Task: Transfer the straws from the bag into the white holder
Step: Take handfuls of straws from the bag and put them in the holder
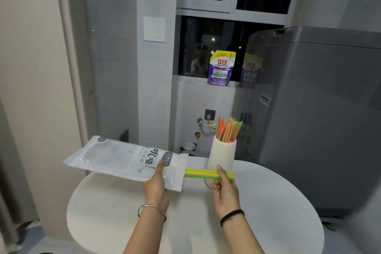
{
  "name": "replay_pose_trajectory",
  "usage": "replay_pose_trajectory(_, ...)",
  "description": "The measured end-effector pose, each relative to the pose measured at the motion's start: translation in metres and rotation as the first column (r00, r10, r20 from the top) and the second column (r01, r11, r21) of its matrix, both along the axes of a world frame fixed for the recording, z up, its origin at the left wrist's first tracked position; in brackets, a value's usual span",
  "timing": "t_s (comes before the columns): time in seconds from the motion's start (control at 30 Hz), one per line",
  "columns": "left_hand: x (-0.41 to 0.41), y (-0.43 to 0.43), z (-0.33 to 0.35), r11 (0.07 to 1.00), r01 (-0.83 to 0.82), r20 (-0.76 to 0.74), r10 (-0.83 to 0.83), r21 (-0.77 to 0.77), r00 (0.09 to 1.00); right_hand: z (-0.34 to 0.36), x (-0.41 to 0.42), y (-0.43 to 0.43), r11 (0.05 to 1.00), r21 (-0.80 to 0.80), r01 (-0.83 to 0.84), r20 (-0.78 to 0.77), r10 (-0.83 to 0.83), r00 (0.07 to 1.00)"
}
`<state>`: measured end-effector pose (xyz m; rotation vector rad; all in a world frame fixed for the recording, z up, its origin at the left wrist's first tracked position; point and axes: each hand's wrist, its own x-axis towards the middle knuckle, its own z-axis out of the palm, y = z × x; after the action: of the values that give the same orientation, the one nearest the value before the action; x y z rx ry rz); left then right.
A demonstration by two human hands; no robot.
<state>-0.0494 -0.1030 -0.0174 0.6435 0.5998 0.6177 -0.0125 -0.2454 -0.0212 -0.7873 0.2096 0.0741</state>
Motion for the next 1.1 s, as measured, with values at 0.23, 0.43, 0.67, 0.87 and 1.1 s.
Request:
replay_pose_trajectory(0.23, 0.004, -0.025, -0.001, 0.994, 0.097, -0.017, -0.098, -0.047, 0.995, 0.004, -0.012, 0.018, 0.948, -0.29, -0.129, 0.124, 0.171, 0.977)
replay_pose_trajectory(0.43, 0.001, -0.023, 0.002, 0.98, 0.118, 0.028, -0.115, -0.162, 0.993, 0.007, -0.007, 0.009, 0.883, -0.46, 0.09, 0.18, -0.006, 0.984)
replay_pose_trajectory(0.67, 0.002, -0.019, 0.0, 0.978, 0.08, 0.01, -0.08, -0.191, 0.997, 0.01, -0.003, -0.001, 0.931, -0.344, 0.123, 0.144, -0.077, 0.987)
replay_pose_trajectory(0.87, 0.005, -0.031, -0.001, 0.976, 0.123, 0.016, -0.122, -0.18, 0.992, 0.007, -0.01, 0.014, 0.844, -0.534, -0.046, 0.202, 0.18, 0.963)
replay_pose_trajectory(1.1, 0.003, -0.02, 0.001, 0.974, 0.086, 0.024, -0.083, -0.21, 0.996, 0.013, -0.003, -0.001, 0.905, -0.419, 0.067, 0.189, 0.015, 0.982)
